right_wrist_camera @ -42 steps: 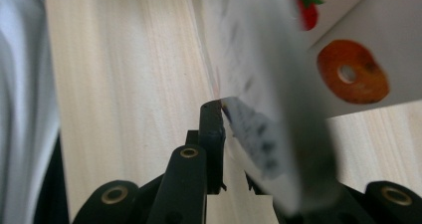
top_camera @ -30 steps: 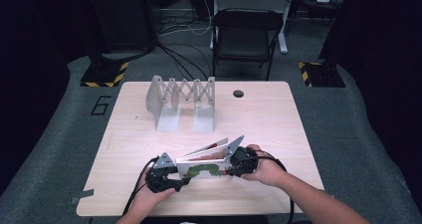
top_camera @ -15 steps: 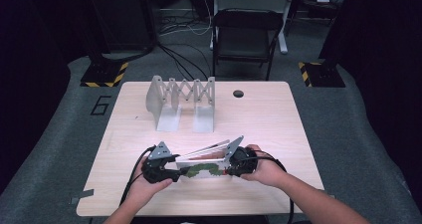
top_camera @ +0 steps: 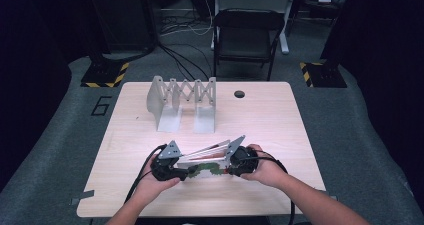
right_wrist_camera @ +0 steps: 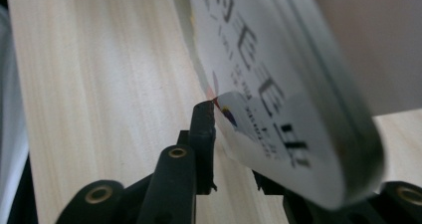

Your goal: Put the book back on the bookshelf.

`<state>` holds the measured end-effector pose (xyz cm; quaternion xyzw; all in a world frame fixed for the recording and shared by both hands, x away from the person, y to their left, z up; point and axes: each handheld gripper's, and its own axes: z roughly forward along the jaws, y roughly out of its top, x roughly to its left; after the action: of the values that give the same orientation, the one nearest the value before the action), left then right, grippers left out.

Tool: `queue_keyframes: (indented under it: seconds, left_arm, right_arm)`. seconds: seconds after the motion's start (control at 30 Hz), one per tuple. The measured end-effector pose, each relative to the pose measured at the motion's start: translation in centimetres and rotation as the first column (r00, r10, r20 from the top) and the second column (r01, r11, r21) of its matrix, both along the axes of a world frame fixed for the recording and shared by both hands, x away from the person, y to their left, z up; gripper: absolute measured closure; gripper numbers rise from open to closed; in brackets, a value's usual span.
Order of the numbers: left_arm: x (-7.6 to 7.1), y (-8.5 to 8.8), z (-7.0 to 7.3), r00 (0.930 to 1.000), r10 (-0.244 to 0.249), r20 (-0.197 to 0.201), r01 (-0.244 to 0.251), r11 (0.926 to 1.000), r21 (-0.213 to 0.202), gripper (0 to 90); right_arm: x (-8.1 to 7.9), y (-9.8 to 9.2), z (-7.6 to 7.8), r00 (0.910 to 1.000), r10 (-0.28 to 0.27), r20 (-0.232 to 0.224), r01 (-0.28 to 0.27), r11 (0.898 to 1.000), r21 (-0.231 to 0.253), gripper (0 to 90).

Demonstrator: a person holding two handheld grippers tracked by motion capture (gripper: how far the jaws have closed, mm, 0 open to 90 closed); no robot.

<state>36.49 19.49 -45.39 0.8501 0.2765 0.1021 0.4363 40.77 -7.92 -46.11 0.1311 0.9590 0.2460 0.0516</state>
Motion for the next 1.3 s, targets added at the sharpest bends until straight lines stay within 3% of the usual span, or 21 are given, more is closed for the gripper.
queue_keyframes:
  seconds: [0.1, 0.2, 0.27, 0.4, 0.57, 0.77, 1.0, 1.3]
  left_arm:
    - [-0.4, 0.0, 0.0, 0.9998, -0.019, 0.001, 0.019, 0.9998, 0.001, 56.7]
    - [-0.6, -0.2, 0.0, 0.9994, -0.03, 0.02, 0.03, 0.9995, 0.003, 62.8]
    - [-0.8, -0.3, 0.0, 0.9991, -0.04, 0.009, 0.04, 0.9992, 0.002, 66.2]
    - [-1.3, -0.4, 0.1, 0.9977, -0.058, 0.033, 0.057, 0.998, 0.026, 74.0]
    - [-1.7, -0.1, 0.3, 0.9972, -0.07, 0.024, 0.069, 0.9967, 0.043, 74.8]
    - [-1.9, 0.2, 0.7, 0.9944, -0.099, 0.036, 0.096, 0.9928, 0.072, 74.8]
    - [-1.8, 0.6, 0.5, 0.9941, -0.103, 0.034, 0.1, 0.9923, 0.073, 74.5]
    - [-1.8, 0.5, 0.4, 0.9994, -0.033, 0.006, 0.033, 0.9968, 0.072, 70.2]
  right_arm:
    - [0.4, -0.5, 0.3, 0.9984, -0.055, -0.008, 0.055, 0.998, 0.014, 64.3]
    - [0.9, -1.1, 0.5, 0.9937, -0.111, -0.015, 0.111, 0.994, 0.023, 61.8]
    - [1.0, -1.5, 0.6, 0.9895, -0.143, -0.02, 0.144, 0.989, 0.03, 60.0]
    - [1.3, -2.0, 0.8, 0.986, -0.165, -0.021, 0.166, 0.985, 0.041, 58.0]
    - [1.5, -2.0, 0.7, 0.9822, -0.186, -0.029, 0.187, 0.981, 0.059, 52.9]
    - [1.7, -1.5, 0.8, 0.9854, -0.17, 0.014, 0.169, 0.984, 0.06, 50.0]
    - [2.1, -0.3, 0.7, 0.9904, -0.138, 0.011, 0.136, 0.987, 0.089, 48.5]
    - [2.0, 0.8, 0.8, 0.9921, -0.125, 0.005, 0.124, 0.989, 0.082, 56.3]
